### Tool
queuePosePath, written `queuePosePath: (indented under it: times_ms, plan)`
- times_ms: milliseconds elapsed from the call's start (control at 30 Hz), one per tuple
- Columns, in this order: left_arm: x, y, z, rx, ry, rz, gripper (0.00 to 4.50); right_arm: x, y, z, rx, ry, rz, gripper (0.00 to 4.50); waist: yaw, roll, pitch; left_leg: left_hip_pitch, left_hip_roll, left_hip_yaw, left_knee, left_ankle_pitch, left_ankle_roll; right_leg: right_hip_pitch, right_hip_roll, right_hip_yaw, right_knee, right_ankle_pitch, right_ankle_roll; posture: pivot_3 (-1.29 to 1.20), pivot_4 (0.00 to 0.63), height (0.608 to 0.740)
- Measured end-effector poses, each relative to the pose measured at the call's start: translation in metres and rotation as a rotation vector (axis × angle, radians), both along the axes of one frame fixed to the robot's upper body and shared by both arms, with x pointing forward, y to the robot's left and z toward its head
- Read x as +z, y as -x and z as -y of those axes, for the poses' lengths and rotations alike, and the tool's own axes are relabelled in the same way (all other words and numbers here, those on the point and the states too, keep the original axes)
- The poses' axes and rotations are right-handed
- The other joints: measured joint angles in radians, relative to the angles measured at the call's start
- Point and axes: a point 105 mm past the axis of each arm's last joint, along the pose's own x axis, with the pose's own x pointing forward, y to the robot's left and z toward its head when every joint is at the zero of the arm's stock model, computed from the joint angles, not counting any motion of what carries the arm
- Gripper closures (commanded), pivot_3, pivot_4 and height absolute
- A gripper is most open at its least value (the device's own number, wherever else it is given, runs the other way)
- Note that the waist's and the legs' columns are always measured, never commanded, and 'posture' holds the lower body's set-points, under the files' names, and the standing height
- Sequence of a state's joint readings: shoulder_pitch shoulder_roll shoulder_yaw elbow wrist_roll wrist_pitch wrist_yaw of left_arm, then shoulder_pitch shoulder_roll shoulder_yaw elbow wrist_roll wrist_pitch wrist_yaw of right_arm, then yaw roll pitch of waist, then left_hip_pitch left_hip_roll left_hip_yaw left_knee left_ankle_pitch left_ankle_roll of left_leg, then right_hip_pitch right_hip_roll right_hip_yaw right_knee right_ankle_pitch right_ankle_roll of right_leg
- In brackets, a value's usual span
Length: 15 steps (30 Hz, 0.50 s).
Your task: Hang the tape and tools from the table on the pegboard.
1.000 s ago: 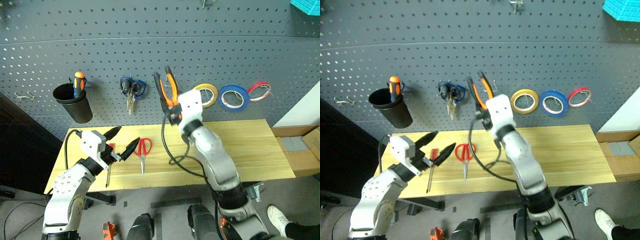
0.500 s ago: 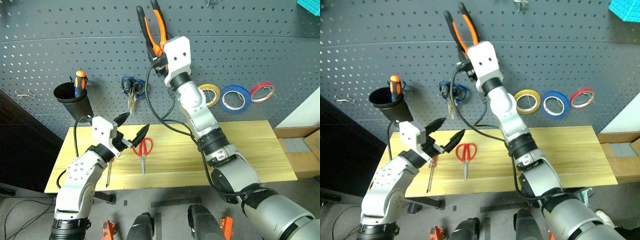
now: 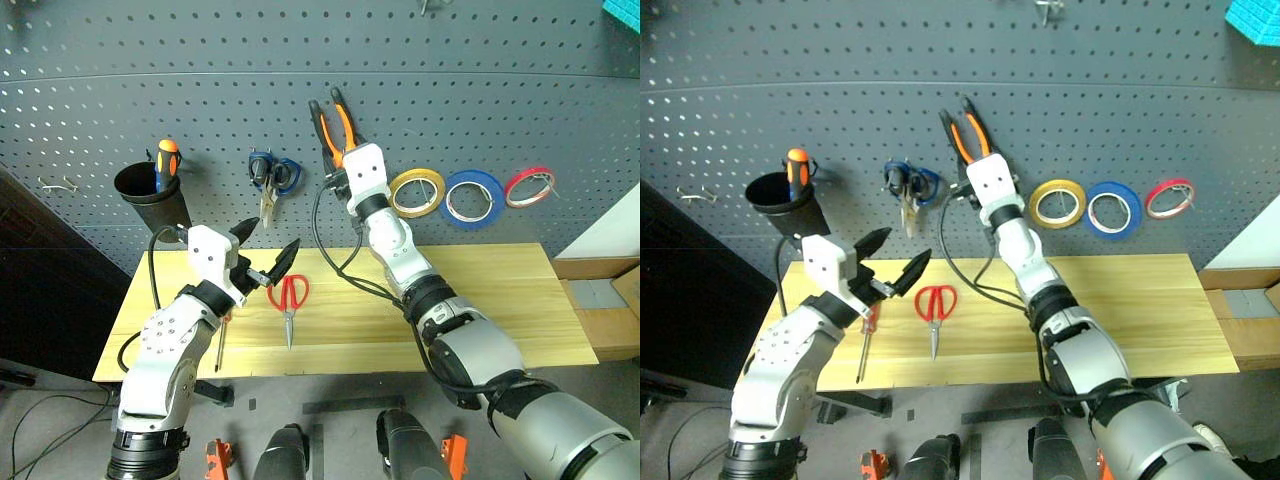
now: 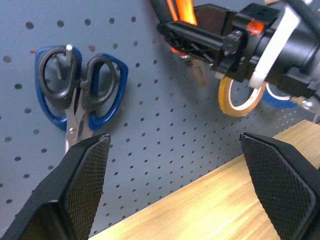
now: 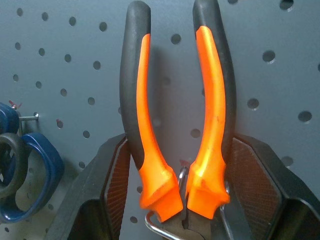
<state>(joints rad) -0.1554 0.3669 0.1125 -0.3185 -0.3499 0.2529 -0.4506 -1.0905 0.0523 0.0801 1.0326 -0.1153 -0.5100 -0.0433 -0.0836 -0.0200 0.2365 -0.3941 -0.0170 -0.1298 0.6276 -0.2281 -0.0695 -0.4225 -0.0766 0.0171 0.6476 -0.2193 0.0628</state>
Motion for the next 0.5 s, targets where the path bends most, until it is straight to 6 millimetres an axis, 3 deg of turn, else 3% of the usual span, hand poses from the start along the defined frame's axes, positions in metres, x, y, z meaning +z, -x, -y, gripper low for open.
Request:
queuePosePath:
  times_ms: [100,200,300,433,500]
  plan:
    - [-0.007,-0.002,-0.005,0.035,0.002,-0.025,0.11,-0.005,0.000,0.005,0.013,-0.023,-0.030,0.86,0.000,0.000,0.000,0.001,0.001,0.000,0.000,0.000,0.000,0.001,0.001,0.000,0.000,0.000,-0.001,-0.02,0.190,0.740]
    - [-0.022,-0.004,-0.014,0.088,0.009,-0.098,0.06,-0.030,0.003,0.017,0.014,-0.018,-0.117,0.00,0.001,0.000,0.000,0.001,0.003,0.000,0.000,0.000,0.000,0.001,0.002,0.000,0.000,0.001,-0.001,-0.02,0.190,0.740]
    - [-0.040,-0.003,-0.020,0.128,0.014,-0.180,0.06,-0.047,0.013,0.034,0.019,0.007,-0.171,0.00,0.003,0.000,0.000,0.000,0.004,0.000,0.000,0.000,0.000,0.000,0.003,0.000,0.000,0.001,-0.001,-0.02,0.190,0.740]
    - [-0.060,0.000,-0.026,0.180,0.016,-0.280,0.06,-0.052,0.041,0.054,0.079,0.064,-0.217,0.00,0.009,0.000,0.000,0.000,0.004,0.000,0.001,0.000,0.000,0.000,0.004,0.000,-0.001,0.001,-0.001,-0.07,0.204,0.740]
    - [-0.073,0.006,-0.026,0.196,0.012,-0.345,0.06,-0.053,0.065,0.054,0.183,0.097,-0.257,0.00,0.006,0.000,0.000,0.001,0.005,0.000,0.001,0.000,0.000,0.001,0.005,0.000,-0.001,0.001,-0.001,-0.08,0.207,0.740]
